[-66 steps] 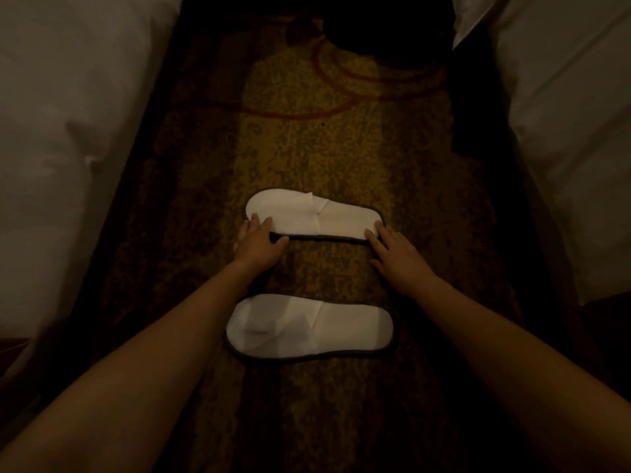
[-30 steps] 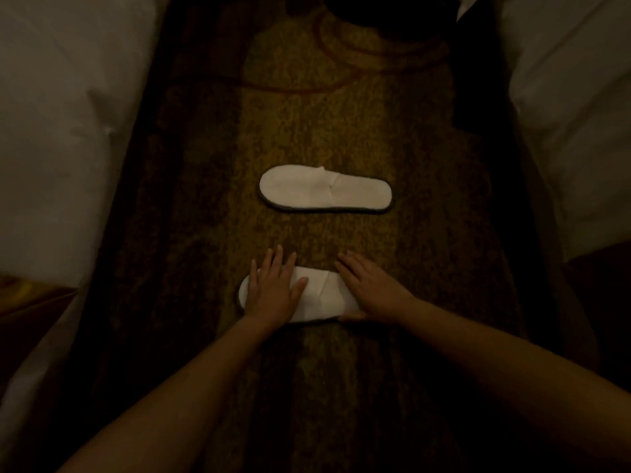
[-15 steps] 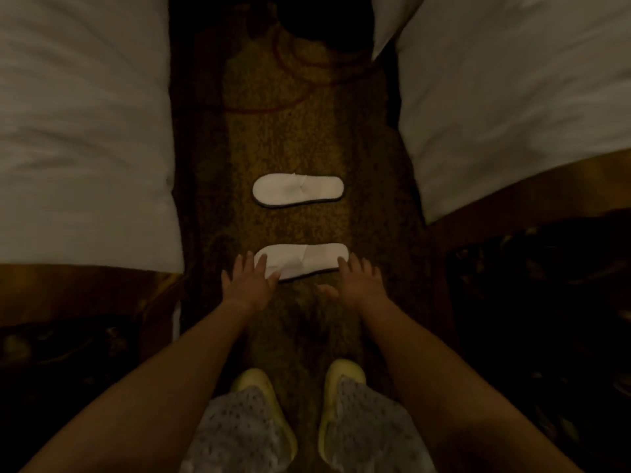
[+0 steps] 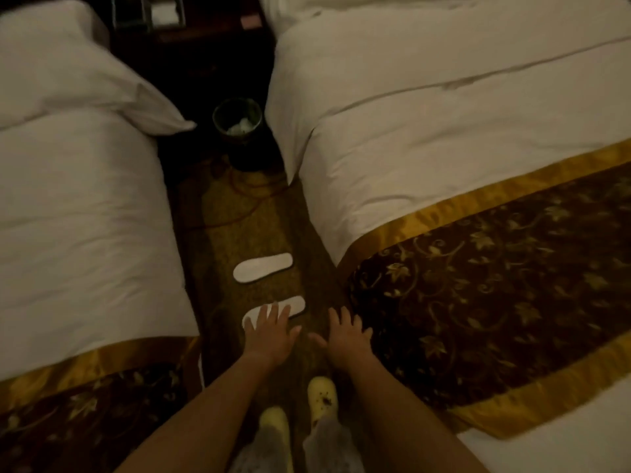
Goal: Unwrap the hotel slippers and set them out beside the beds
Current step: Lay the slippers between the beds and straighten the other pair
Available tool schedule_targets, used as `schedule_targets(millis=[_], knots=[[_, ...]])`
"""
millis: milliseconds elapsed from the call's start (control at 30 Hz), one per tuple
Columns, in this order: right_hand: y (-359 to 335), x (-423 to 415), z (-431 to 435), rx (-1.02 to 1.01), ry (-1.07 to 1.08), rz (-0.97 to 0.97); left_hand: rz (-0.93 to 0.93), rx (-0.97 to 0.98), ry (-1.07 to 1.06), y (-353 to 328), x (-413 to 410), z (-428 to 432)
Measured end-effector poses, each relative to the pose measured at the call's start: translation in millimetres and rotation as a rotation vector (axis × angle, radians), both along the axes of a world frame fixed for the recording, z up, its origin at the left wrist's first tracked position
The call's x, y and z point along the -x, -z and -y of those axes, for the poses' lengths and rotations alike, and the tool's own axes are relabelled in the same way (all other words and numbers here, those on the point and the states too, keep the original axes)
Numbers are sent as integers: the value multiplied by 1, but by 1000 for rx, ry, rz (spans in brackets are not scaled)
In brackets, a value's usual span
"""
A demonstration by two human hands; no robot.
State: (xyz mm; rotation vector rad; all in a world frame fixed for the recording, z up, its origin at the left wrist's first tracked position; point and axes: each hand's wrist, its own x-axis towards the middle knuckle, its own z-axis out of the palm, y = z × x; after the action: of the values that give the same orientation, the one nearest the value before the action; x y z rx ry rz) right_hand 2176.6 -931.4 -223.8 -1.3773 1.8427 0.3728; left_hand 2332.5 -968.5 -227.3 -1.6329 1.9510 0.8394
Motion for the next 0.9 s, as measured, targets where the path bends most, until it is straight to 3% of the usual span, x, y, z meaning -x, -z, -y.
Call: schedule_targets(millis=[367,567,900], knots=[[-102,74,-123,99,397,-13,-14,39,419,-95,50,-48],[-134,83,-236,147,646,-6,15,-49,647,-135,96,-120],[-159,148,-422,150,1019,-81,-31,50,1066,-170,236,-263]])
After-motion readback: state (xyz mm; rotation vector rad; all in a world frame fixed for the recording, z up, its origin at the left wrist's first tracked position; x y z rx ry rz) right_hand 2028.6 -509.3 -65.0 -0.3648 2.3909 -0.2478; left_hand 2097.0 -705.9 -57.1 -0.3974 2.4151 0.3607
